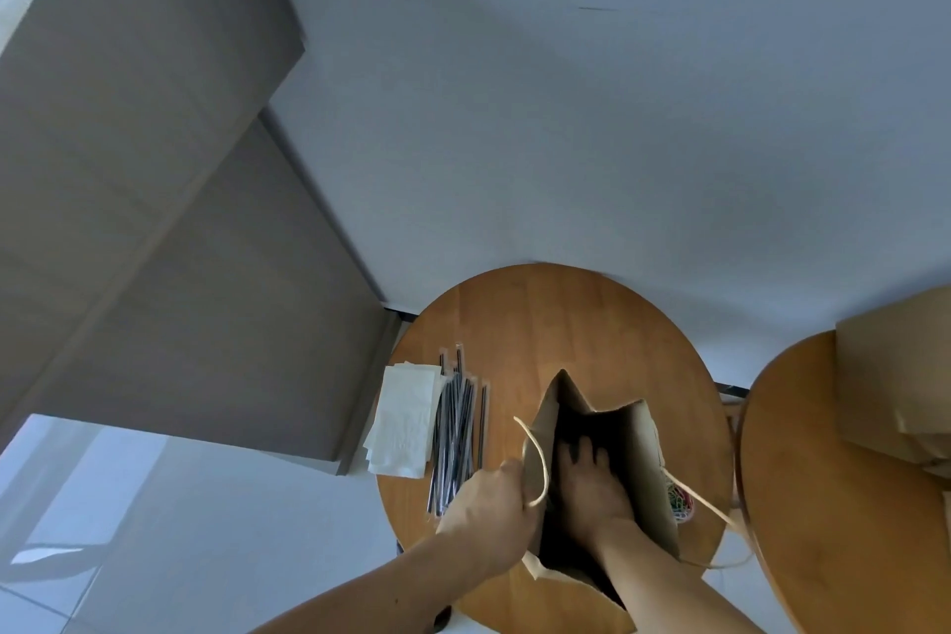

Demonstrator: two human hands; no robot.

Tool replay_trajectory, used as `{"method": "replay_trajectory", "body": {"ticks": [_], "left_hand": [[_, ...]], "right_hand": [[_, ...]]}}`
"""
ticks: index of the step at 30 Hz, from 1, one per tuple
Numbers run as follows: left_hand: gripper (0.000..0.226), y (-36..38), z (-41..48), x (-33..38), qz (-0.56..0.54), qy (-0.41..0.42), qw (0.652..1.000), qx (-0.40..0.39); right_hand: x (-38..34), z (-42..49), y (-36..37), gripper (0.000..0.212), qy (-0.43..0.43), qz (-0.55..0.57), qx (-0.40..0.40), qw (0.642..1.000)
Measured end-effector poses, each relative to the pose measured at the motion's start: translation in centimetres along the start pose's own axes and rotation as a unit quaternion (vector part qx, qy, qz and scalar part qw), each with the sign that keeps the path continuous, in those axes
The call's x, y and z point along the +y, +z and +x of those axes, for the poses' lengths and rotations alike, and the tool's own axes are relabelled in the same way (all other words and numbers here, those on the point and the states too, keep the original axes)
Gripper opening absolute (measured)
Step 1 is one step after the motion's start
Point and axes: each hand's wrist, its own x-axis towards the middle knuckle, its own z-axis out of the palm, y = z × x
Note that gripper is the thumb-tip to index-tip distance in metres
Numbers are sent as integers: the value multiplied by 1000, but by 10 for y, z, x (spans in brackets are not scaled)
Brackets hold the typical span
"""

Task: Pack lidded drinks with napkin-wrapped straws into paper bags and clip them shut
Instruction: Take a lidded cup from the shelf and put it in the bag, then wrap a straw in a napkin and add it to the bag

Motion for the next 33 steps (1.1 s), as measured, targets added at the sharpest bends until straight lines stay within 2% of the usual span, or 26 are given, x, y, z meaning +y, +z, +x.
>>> {"method": "replay_trajectory", "body": {"ticks": [4, 7, 9, 11, 13, 14, 18, 22, 24, 26, 30, 33], "left_hand": [[9, -3, -2, 3, 4, 14, 1000, 1], [21, -10, 2, 5, 18, 9, 1000, -18], [35, -20, 3, 6, 15, 14, 998, -66], [58, -34, 6, 7, 0, 32, 989, -142], [80, -53, 9, 10, 30, 61, 980, -190], [85, -63, 12, 12, 53, 75, 978, -185], [75, -103, 21, 18, 97, 87, 990, -50], [52, -135, 29, 2, 70, 78, 993, 58], [38, -144, 32, -19, 36, 67, 994, 77], [41, -149, 36, -47, 8, 22, 996, 81], [49, -150, 50, -104, -32, -66, 995, 68], [49, -144, 65, -133, -51, -90, 993, 56]], "right_hand": [[-5, -15, -25, 74, 6, 64, 9, 998], [-3, -34, -69, 55, -24, 76, 4, 997], [0, -53, -103, 33, -54, 84, 0, 995], [4, -72, -134, 22, -73, 78, 27, 994], [6, -87, -160, 27, -85, 85, 78, 990], [6, -91, -171, 32, -88, 98, 108, 985], [0, -94, -205, 42, -90, 176, 212, 957], [-36, -69, -212, 40, -96, 233, 208, 945], [-67, -51, -202, 43, -102, 296, 174, 934], [-99, -29, -185, 40, -89, 338, 132, 927], [-146, 17, -140, 13, -43, 322, 62, 944], [-162, 46, -99, 33, 7, 317, 29, 948]]}}
